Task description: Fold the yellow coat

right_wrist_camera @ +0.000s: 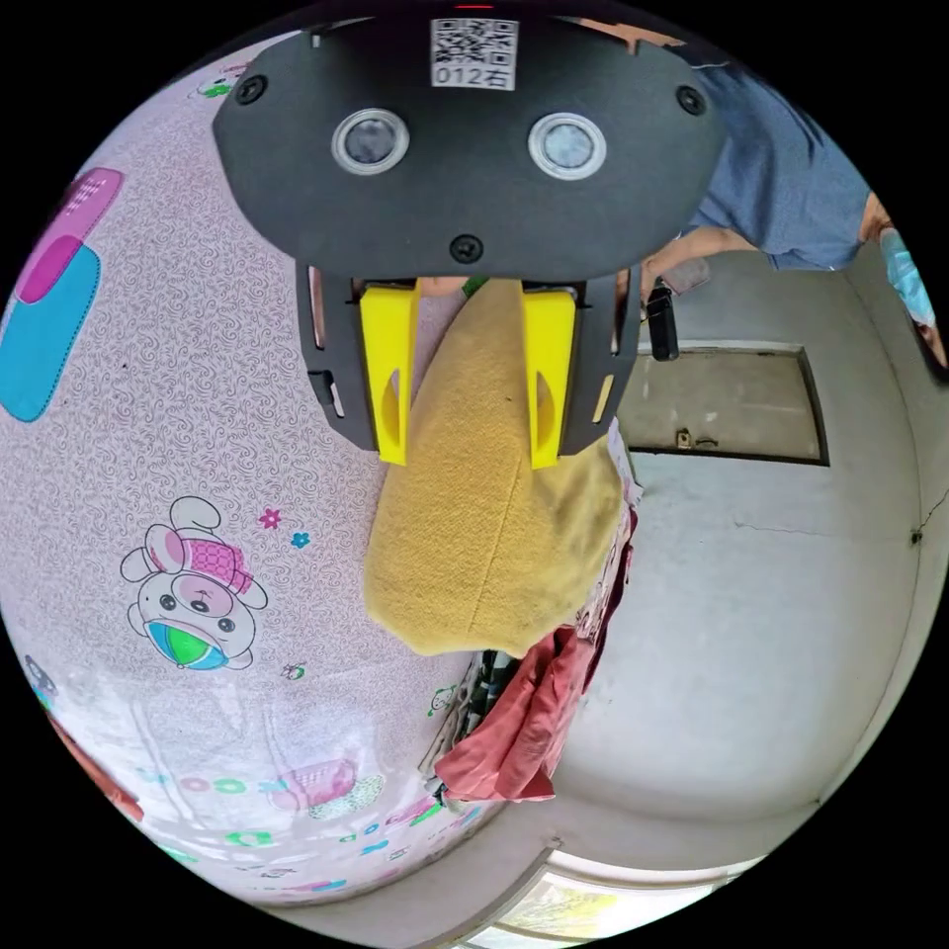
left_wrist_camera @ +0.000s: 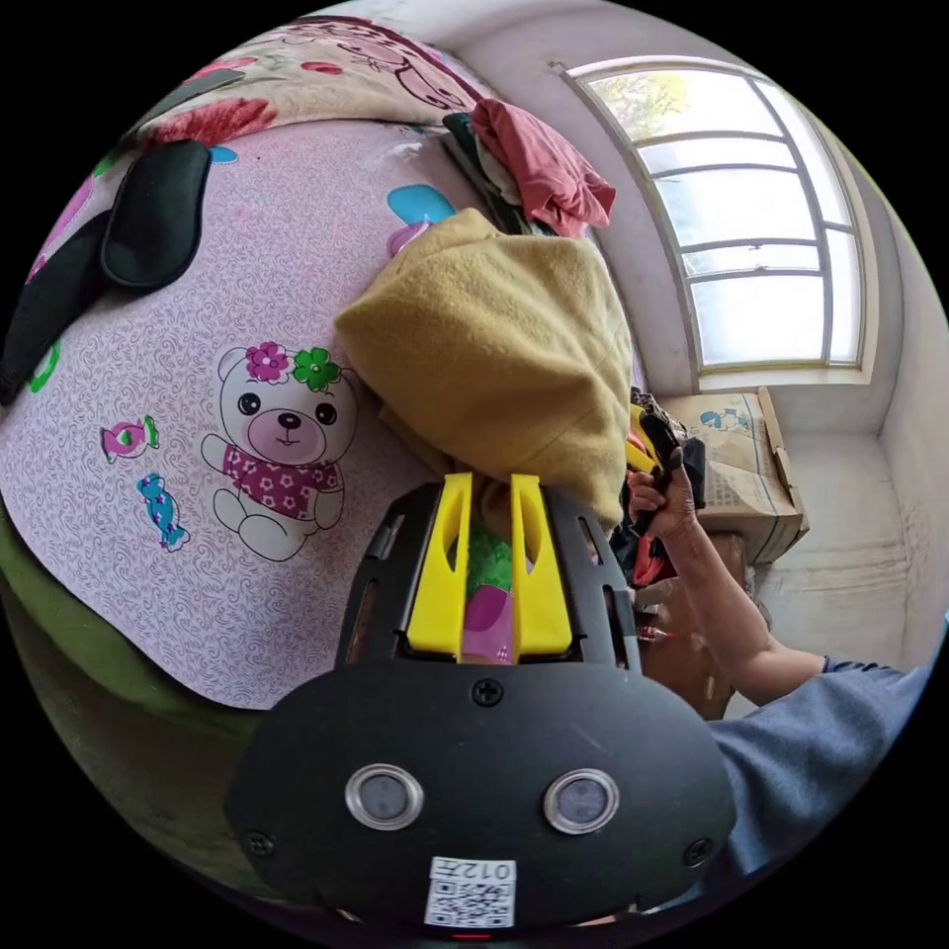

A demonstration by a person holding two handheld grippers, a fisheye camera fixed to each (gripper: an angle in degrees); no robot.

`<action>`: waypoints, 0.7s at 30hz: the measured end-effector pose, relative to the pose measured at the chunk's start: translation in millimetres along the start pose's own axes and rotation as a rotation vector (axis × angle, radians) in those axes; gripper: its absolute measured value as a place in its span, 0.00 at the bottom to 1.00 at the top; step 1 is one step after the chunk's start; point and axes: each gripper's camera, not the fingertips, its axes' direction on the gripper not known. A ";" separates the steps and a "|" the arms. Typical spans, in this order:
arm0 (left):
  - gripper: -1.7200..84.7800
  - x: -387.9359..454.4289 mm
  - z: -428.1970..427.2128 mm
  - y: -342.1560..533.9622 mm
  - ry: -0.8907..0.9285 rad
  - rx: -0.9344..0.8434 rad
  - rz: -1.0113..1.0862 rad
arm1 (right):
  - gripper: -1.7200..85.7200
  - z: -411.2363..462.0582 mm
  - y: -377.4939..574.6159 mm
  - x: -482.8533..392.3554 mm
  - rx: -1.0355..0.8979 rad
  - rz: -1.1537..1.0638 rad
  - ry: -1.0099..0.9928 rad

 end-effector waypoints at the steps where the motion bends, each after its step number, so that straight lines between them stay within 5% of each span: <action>1: 0.09 -5.6 4.8 -3.0 0.013 0.004 -0.011 | 0.20 0.8 -2.7 5.0 0.005 0.006 -0.016; 16: 0.12 -70.7 13.4 -15.5 0.091 -0.009 -0.107 | 0.19 12.7 -22.9 2.5 -0.058 -0.019 -0.058; 21: 0.17 -108.1 1.4 11.8 0.177 0.016 -0.333 | 0.20 -0.1 -27.9 -16.7 -0.025 -0.039 -0.077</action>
